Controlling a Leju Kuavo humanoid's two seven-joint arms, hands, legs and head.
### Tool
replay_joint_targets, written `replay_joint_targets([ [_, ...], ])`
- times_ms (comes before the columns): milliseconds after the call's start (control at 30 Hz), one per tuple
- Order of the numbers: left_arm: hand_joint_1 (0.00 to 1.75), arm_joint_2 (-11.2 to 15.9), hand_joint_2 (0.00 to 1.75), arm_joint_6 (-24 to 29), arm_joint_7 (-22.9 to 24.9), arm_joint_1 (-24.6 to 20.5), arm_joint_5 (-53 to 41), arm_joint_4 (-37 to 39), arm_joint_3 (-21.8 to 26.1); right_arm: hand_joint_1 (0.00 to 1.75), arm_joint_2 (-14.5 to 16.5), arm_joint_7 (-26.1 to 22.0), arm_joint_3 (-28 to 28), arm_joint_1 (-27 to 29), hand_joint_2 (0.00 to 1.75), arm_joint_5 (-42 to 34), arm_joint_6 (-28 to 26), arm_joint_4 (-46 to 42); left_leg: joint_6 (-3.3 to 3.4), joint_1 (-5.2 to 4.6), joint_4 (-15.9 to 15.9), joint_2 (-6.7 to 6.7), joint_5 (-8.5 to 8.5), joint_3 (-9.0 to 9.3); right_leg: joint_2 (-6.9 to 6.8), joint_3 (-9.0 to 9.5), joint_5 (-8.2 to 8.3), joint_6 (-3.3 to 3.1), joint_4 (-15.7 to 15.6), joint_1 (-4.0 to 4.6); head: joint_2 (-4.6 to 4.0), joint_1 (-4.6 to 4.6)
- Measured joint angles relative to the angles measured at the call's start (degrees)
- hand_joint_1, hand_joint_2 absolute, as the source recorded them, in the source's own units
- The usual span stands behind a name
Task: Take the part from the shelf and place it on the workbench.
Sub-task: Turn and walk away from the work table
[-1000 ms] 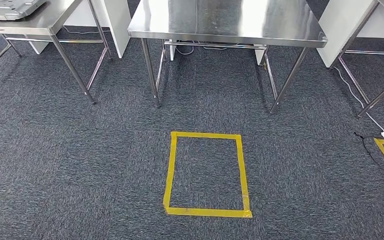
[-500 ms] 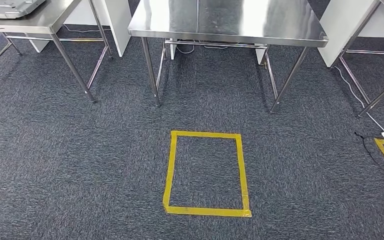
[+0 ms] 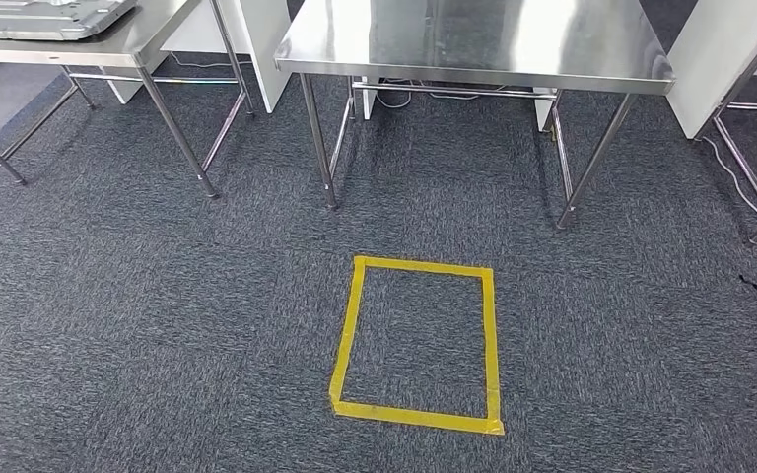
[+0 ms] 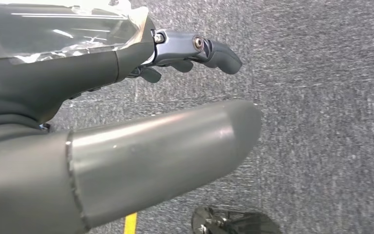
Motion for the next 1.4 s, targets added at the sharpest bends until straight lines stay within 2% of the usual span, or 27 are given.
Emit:
replay_joint_targets([
  [100,0.00,-0.16,0.00,0.98,-0.37,0.03,-0.14,0.01,-0.02,0.00,-0.02,0.00,0.27,0.26,0.00,0.02,0.28,0.00,0.24,-0.24,11.19,2.31,-6.28,-5.07,-1.51,-0.51,0.41,-0.99,0.01,0.85,0.00,-0.43],
  [133,0.00,-0.20,0.00,1.09,-0.43,0.05,-0.16,0.01,-0.02,0.00,-0.03,0.00,0.30,0.38,0.00,0.02,0.37,0.00,0.42,-0.33,14.60,2.46,-7.63,-6.51,-2.11,-0.69,0.45,-1.12,0.02,1.22,0.00,-0.46],
  [167,0.00,-0.23,0.00,1.14,-0.45,0.10,-0.16,0.01,-0.02,0.00,-0.04,0.00,0.31,0.45,0.00,0.03,0.42,0.00,0.74,-0.45,15.92,2.53,-7.78,-6.92,-2.68,-0.81,0.47,-1.20,0.03,1.54,0.00,-0.46],
  [200,0.00,-0.26,0.00,1.17,-0.47,0.15,-0.16,0.01,-0.02,0.00,-0.04,0.00,0.31,0.46,0.00,0.03,0.44,0.00,1.17,-0.65,15.02,2.61,-6.94,-6.22,-3.18,-0.85,0.48,-1.28,0.03,1.82,0.00,-0.48],
  [267,0.00,-0.30,0.00,1.41,-0.66,0.16,-0.17,0.00,-0.02,0.00,-0.02,-0.01,0.33,0.38,0.00,0.03,0.44,0.00,2.59,-1.43,7.60,3.80,-3.66,-1.88,-4.12,-0.74,0.43,-1.41,0.03,2.25,-0.01,-0.49],
  [333,0.00,-0.34,0.00,2.07,-1.46,0.05,-0.13,-0.01,-0.02,0.00,0.07,-0.09,0.34,0.31,0.00,0.04,0.47,0.00,3.68,-2.30,1.08,5.53,-1.70,1.70,-5.05,-0.68,0.33,-1.41,0.05,2.75,-0.01,-0.38],
  [367,0.00,-0.40,0.00,2.50,-2.06,0.00,-0.01,-0.02,-0.01,0.00,0.09,-0.17,0.36,0.29,0.00,0.05,0.53,0.00,3.91,-2.64,-0.20,5.94,-1.52,2.25,-5.51,-0.69,0.30,-1.36,0.05,2.83,-0.01,-0.34],
  [433,0.00,-0.53,0.00,3.34,-3.32,0.01,0.43,-0.02,0.10,0.00,0.17,-0.33,0.48,0.26,0.00,0.09,0.64,0.00,3.98,-2.84,-0.68,5.04,-1.20,2.17,-6.41,-0.62,0.27,-1.11,-0.06,2.87,-0.01,-0.37],
  [467,0.00,-0.61,0.00,3.79,-3.83,0.06,0.71,-0.02,0.20,0.00,0.20,-0.41,0.60,0.24,0.00,0.10,0.67,0.00,4.04,-2.72,-1.12,4.56,-0.86,2.29,-6.11,-0.70,0.06,-0.95,0.18,2.82,-0.01,-0.35],
  [533,0.00,-0.78,0.87,4.99,-4.64,0.05,1.29,-0.02,0.49,0.00,0.23,-0.59,0.85,0.32,0.00,0.15,0.68,0.00,4.30,-2.27,-2.01,3.55,-0.09,2.51,-3.73,-2.16,-1.77,-0.82,3.36,2.65,-0.01,-0.26],
  [600,0.00,-1.03,1.75,6.26,-5.31,0.00,1.81,-0.02,0.80,0.00,0.21,-0.67,1.15,0.55,0.00,0.20,0.82,0.00,4.46,-2.11,-2.23,2.40,0.28,2.28,-1.35,-5.57,-5.12,-0.90,10.73,2.26,0.00,-0.13],
  [633,0.00,-1.16,1.75,6.76,-5.73,0.03,2.05,-0.01,0.96,0.00,0.19,-0.57,1.31,0.66,0.00,0.22,0.96,0.00,4.44,-2.11,-2.21,1.77,0.36,2.15,-1.02,-7.22,-6.40,-0.78,14.28,2.12,0.00,-0.04],
  [667,0.00,-1.31,1.31,7.06,-6.33,0.11,2.28,-0.01,1.17,0.00,0.17,-0.40,1.48,0.75,0.00,0.23,1.18,0.00,4.36,-2.10,-2.18,1.11,0.44,2.07,-0.93,-8.08,-6.81,-0.42,16.13,1.99,-0.01,-0.03],
  [700,0.00,-1.45,0.87,7.11,-7.01,0.18,2.54,0.00,1.40,0.00,0.14,-0.21,1.61,0.78,0.00,0.25,1.40,0.00,4.26,-2.07,-2.15,0.43,0.52,2.04,-0.88,-7.82,-6.21,0.15,15.62,1.85,-0.01,-0.01],
  [767,0.00,-1.70,0.00,6.47,-8.17,0.24,2.85,0.01,1.76,0.00,0.08,0.05,1.73,0.77,0.00,0.25,1.68,0.00,3.96,-1.98,-1.98,-0.92,0.61,2.03,-0.11,-4.51,-2.99,1.48,8.82,1.37,-0.01,0.00],
  [800,0.00,-1.78,0.00,5.24,-8.45,0.22,2.87,0.01,1.83,0.00,0.05,0.16,1.75,0.73,0.00,0.24,1.75,0.00,3.68,-2.05,-1.78,-1.57,0.59,1.96,0.75,-2.67,-1.48,1.78,4.78,1.19,0.00,0.05],
  [867,0.00,-1.77,0.00,1.66,-8.56,0.20,2.35,0.01,1.84,0.00,0.04,0.42,1.76,0.65,0.00,0.21,1.90,0.00,3.00,-2.21,-1.47,-2.52,0.57,1.68,1.90,-0.76,0.15,1.30,0.05,1.07,-0.01,0.13],
  [967,0.00,-1.55,0.00,-1.02,-8.40,0.44,1.39,0.02,1.81,0.00,0.07,0.73,1.76,0.57,0.00,0.16,2.02,0.00,2.09,-2.07,-1.41,-3.15,0.78,1.21,0.96,-0.53,0.59,-0.25,-0.29,1.10,-0.01,0.04],
  [1033,0.00,-1.45,0.00,-1.05,-8.29,0.55,1.24,0.02,1.81,0.00,0.11,0.74,1.76,0.61,0.00,0.16,2.02,-0.01,1.60,-2.01,1.09,-1.22,-0.96,-0.07,-0.04,-0.42,0.92,-1.05,-0.44,0.81,-0.01,-0.28],
  [1100,0.00,-1.44,0.00,-1.12,-8.23,0.48,1.17,0.03,1.80,0.00,0.11,0.73,1.76,0.83,0.00,0.15,1.96,-0.01,1.13,-1.98,7.89,1.34,-4.90,-3.23,-1.32,-0.53,0.93,-1.54,-0.47,0.96,-0.01,-0.67],
  [1133,0.00,-1.43,0.00,-1.15,-8.16,0.46,1.10,0.03,1.79,0.00,0.11,0.74,1.76,0.97,0.00,0.14,1.86,0.00,0.93,-1.88,11.59,1.86,-6.53,-4.98,-2.05,-0.57,0.87,-1.64,-0.46,1.09,-0.01,-0.72],
  [1167,0.00,-1.41,0.00,-1.14,-7.93,0.48,0.97,0.03,1.78,0.00,0.11,0.74,1.76,1.06,0.00,0.13,1.74,0.00,0.80,-1.77,14.06,2.16,-7.26,-6.14,-2.76,-0.61,0.83,-1.68,-0.45,1.19,-0.01,-0.72],
  [1200,0.00,-1.38,0.00,-1.10,-7.56,0.54,0.81,0.03,1.76,0.00,0.13,0.74,1.76,1.07,0.00,0.12,1.62,0.00,0.76,-1.69,14.54,2.37,-6.90,-6.30,-3.40,-0.64,0.79,-1.71,-0.45,1.25,0.00,-0.72],
  [1233,0.00,-1.34,0.00,-1.03,-7.03,0.59,0.67,0.03,1.75,0.00,0.15,0.74,1.76,1.03,0.00,0.11,1.55,0.00,0.80,-1.64,13.03,2.62,-5.68,-5.44,-3.96,-0.61,0.76,-1.73,-0.45,1.28,0.00,-0.73],
  [1267,0.00,-1.29,0.00,-0.96,-6.44,0.60,0.54,0.03,1.74,0.00,0.19,0.75,1.76,0.98,0.00,0.12,1.52,0.00,0.96,-1.64,9.43,3.27,-3.80,-3.43,-4.49,-0.49,0.70,-1.75,-0.45,1.30,0.00,-0.75],
  [1333,0.00,-1.22,0.00,-0.92,-5.60,0.48,0.37,0.02,1.72,0.00,0.31,0.88,1.77,0.91,0.00,0.14,1.52,0.00,1.52,-1.92,1.99,5.72,-1.17,0.64,-5.43,-0.21,0.53,-1.62,-0.47,1.57,0.00,-0.72],
  [1400,0.00,-1.17,0.00,-0.97,-5.19,0.29,0.21,0.02,1.69,0.00,0.41,1.21,1.78,0.87,0.00,0.16,1.52,0.00,2.10,-2.40,-1.08,6.81,-0.54,2.11,-6.34,-0.03,0.40,-1.22,-0.54,1.85,0.00,-0.66],
])
